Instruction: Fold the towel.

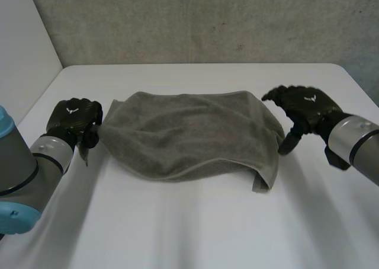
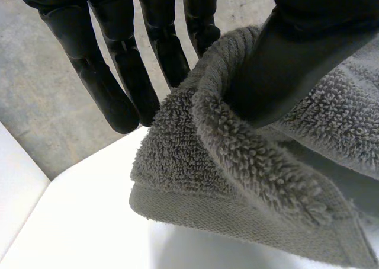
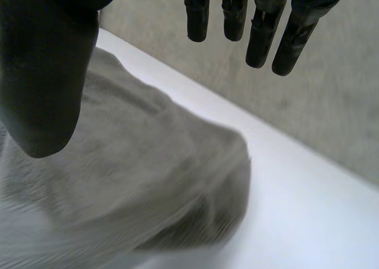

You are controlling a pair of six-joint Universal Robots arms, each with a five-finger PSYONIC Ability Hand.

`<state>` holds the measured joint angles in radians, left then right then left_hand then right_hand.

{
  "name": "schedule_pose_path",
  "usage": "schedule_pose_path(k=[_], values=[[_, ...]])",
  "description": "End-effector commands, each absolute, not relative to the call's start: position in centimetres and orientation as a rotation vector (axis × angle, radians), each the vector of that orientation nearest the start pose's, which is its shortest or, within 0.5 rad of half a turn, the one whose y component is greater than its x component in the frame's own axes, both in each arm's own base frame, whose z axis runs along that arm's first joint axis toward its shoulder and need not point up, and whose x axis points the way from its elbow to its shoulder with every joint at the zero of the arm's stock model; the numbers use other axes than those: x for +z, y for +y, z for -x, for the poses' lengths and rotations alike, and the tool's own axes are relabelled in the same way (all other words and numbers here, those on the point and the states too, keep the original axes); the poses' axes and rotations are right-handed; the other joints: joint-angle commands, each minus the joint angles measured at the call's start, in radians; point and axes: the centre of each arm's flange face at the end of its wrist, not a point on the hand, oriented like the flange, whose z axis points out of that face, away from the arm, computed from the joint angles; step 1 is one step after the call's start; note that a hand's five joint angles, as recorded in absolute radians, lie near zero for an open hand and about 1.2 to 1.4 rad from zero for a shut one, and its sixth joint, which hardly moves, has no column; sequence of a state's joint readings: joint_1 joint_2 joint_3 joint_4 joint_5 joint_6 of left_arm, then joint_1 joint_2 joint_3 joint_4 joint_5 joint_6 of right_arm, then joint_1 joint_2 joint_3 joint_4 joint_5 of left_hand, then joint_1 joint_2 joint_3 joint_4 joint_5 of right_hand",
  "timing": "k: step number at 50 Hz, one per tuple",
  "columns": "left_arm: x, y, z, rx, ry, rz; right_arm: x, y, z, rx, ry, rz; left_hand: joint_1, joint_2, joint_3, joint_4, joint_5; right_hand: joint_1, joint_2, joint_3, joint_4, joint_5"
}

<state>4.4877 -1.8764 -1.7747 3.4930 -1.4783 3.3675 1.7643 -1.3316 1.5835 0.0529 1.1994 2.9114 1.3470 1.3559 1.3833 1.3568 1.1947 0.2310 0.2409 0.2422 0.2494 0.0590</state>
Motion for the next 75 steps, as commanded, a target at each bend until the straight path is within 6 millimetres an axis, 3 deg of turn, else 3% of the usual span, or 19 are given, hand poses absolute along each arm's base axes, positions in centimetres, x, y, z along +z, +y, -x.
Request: schedule_pose_path(k=[1, 9, 16, 18, 23, 37, 44, 46, 48, 49, 50, 59, 60, 61, 62, 63, 64, 71, 75], values=[[17.6, -29.4, 21.2, -2.067, 2.382, -0.642, 20.2, -25.8, -22.1, -1.573, 2.274, 0.668, 0.049, 0.04, 0.013, 0.039, 0.027, -0.056, -0.066, -0.068, -0.075, -0.059], [17.5, -29.6, 20.8, -2.06, 2.386, -0.623, 17.2, -24.4, -23.3, -1.603, 2.219, 0.716, 0.049, 0.04, 0.013, 0.039, 0.027, 0.097, 0.088, 0.086, 0.079, 0.095], [17.2, -29.4, 20.8, -2.054, 2.417, -0.601, 13.9, -24.5, -24.8, -1.517, 2.273, 0.759, 0.049, 0.04, 0.013, 0.039, 0.027, 0.203, 0.193, 0.192, 0.185, 0.201], [17.0, -29.3, 20.9, -2.051, 2.427, -0.599, 13.5, -25.3, -24.9, -1.529, 2.306, 0.745, 0.049, 0.04, 0.013, 0.039, 0.027, 0.367, 0.357, 0.356, 0.348, 0.364], [16.8, -29.2, 20.7, -2.044, 2.431, -0.593, 13.1, -25.9, -24.6, -1.541, 2.333, 0.71, 0.049, 0.04, 0.013, 0.039, 0.027, 0.555, 0.545, 0.544, 0.537, 0.553], [16.9, -29.4, 20.6, -2.049, 2.428, -0.583, 14.1, -27.2, -23.2, -1.781, 2.382, 0.593, 0.049, 0.04, 0.013, 0.039, 0.027, 0.474, 0.464, 0.462, 0.455, 0.471], [16.5, -29.0, 20.5, -2.028, 2.445, -0.589, 14.6, -27.4, -23.4, -1.836, 2.359, 0.644, 0.049, 0.04, 0.013, 0.039, 0.027, 0.462, 0.452, 0.45, 0.443, 0.459], [16.4, -28.9, 20.5, -2.024, 2.447, -0.588, 14.6, -27.3, -23.4, -1.84, 2.355, 0.678, 0.049, 0.04, 0.013, 0.039, 0.027, 0.515, 0.505, 0.503, 0.496, 0.512], [16.3, -28.8, 20.5, -2.021, 2.451, -0.59, 14.6, -27.3, -23.5, -1.848, 2.345, 0.739, 0.049, 0.04, 0.013, 0.039, 0.027, 0.932, 0.922, 0.921, 0.913, 0.929], [16.3, -28.8, 20.5, -2.018, 2.451, -0.592, 14.6, -27.3, -23.5, -1.848, 2.345, 0.74, 0.049, 0.04, 0.013, 0.039, 0.027, 0.934, 0.924, 0.923, 0.916, 0.932], [16.3, -28.7, 20.4, -2.016, 2.453, -0.592, 14.5, -27.3, -23.6, -1.844, 2.338, 0.761, 0.049, 0.04, 0.013, 0.039, 0.027, 1.161, 1.151, 1.15, 1.143, 1.159], [16.2, -28.6, 20.4, -2.011, 2.452, -0.598, 14.7, -27.2, -24.0, -1.822, 2.285, 0.798, 0.049, 0.04, 0.013, 0.039, 0.027, 1.165, 1.155, 1.154, 1.147, 1.163], [16.1, -28.6, 20.4, -2.008, 2.456, -0.6, 14.7, -27.2, -24.0, -1.822, 2.285, 0.798, 0.029, 0.02, -0.007, 0.019, 0.007, 1.165, 1.155, 1.154, 1.147, 1.163], [16.0, -28.6, 20.4, -2.004, 2.459, -0.598, 14.8, -27.3, -24.0, -1.825, 2.28, 0.801, -0.36, -0.369, -0.397, -0.37, -0.383, 1.165, 1.155, 1.154, 1.147, 1.163], [16.0, -28.6, 20.4, -2.004, 2.459, -0.598, 14.8, -27.3, -24.0, -1.825, 2.28, 0.802, -0.364, -0.373, -0.401, -0.374, -0.386, 1.165, 1.155, 1.154, 1.147, 1.163], [16.0, -28.6, 20.4, -2.002, 2.455, -0.605, 14.9, -27.4, -24.1, -1.83, 2.276, 0.799, -0.789, -0.798, -0.825, -0.798, -0.811, 1.165, 1.155, 1.154, 1.147, 1.163], [16.1, -28.5, 20.5, -2.004, 2.451, -0.611, 15.2, -27.7, -24.0, -1.844, 2.27, 0.792, -1.034, -1.043, -1.07, -1.044, -1.056, 1.165, 1.155, 1.154, 1.147, 1.163], [16.9, -28.6, 20.9, -2.109, 2.375, -0.631, 14.6, -29.9, -23.8, -1.854, 2.298, 0.754, -1.075, -1.084, -1.111, -1.085, -1.097, 1.165, 1.155, 1.154, 1.147, 1.163], [17.3, -28.3, 21.0, -2.171, 2.34, -0.673, 13.9, -31.7, -22.6, -1.852, 2.35, 0.66, -1.066, -1.075, -1.102, -1.076, -1.088, 1.165, 1.155, 1.154, 1.147, 1.163]])
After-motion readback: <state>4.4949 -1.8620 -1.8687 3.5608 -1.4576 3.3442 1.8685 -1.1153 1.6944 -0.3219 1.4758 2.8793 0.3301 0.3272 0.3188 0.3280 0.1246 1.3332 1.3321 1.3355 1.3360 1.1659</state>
